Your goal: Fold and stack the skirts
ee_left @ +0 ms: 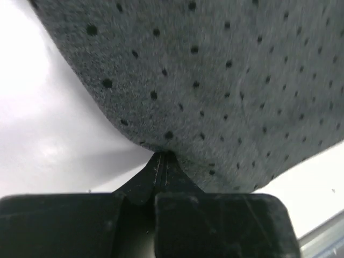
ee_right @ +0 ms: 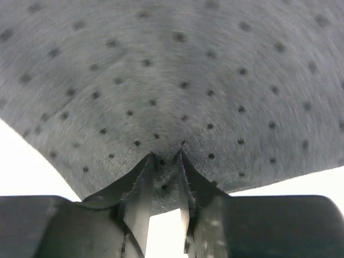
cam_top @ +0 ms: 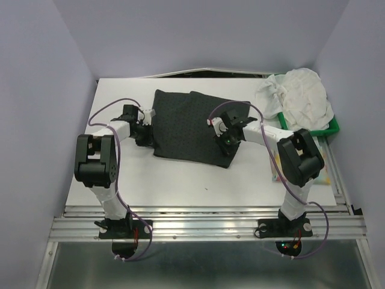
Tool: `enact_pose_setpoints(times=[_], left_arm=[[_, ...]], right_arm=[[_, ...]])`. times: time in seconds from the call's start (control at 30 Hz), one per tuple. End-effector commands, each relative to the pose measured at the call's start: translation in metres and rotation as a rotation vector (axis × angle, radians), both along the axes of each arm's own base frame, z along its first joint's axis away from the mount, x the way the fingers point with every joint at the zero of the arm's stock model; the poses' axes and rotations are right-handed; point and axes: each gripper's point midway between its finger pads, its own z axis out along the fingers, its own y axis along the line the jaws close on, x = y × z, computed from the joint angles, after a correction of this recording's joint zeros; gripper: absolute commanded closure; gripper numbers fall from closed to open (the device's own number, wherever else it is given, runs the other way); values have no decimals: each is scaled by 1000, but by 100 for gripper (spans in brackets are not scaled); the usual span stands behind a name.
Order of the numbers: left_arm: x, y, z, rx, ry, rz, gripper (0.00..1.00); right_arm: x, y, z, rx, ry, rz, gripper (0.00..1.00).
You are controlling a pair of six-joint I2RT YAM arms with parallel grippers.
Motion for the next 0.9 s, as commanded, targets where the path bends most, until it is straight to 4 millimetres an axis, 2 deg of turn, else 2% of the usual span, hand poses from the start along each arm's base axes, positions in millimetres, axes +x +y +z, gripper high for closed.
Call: enact_pose_setpoints(times=[0.0,0.07,0.1,0.17,0.2,0.23,0.27,0.3,0.33,0.37,0.4,0.43,0.47,0.53,0.57,0.63,0.73,0.77,0.83,0.87], left_arm=[[53,41,30,216,-145,72,100],[65,68,41,344,-195,84,100],[70,78,51,392,-222,83,100],[85,91,73,488,-295,61,100],[95,112,86,623,-348,53,100],[103,120,96,689,-387,48,99],[112,125,106,746,-426,40,90],[120,135,109,818,-432,26,66],[126,134,113,822,-438,19,58],[139,133,135,816,-482,33,54],[145,123,141,769,-500,8,51],[143,116,144,731,-490,-12,49],[149,105,160,679,-528,-12,47],[143,82,169,582,-545,-56,45],[140,74,169,543,-539,-56,45],[129,53,160,459,-504,-111,45],[121,32,148,365,-471,-152,45],[122,30,148,355,-475,-153,45],[131,23,150,329,-504,-152,45],[139,21,158,321,-532,-146,44]], right_arm=[[-98,57,21,249,289,171,75],[-118,83,47,377,351,220,76],[-135,101,73,501,426,267,75],[-141,113,100,601,470,303,72],[-134,122,121,641,444,328,66],[-122,120,130,657,424,307,63],[-109,118,139,669,390,286,59],[-85,116,151,680,325,258,57],[-67,108,155,683,291,218,56],[-32,86,159,688,242,126,55],[-8,74,152,672,219,64,55],[13,63,152,658,178,20,55],[46,43,157,624,87,-40,55],[71,27,141,521,0,-55,55],[76,26,139,506,-15,-53,55],[81,23,125,468,-21,-38,55],[91,6,102,360,-42,-90,56],[101,-10,93,271,-81,-149,56],[101,-24,84,203,-88,-213,56],[100,-27,81,192,-90,-236,56]])
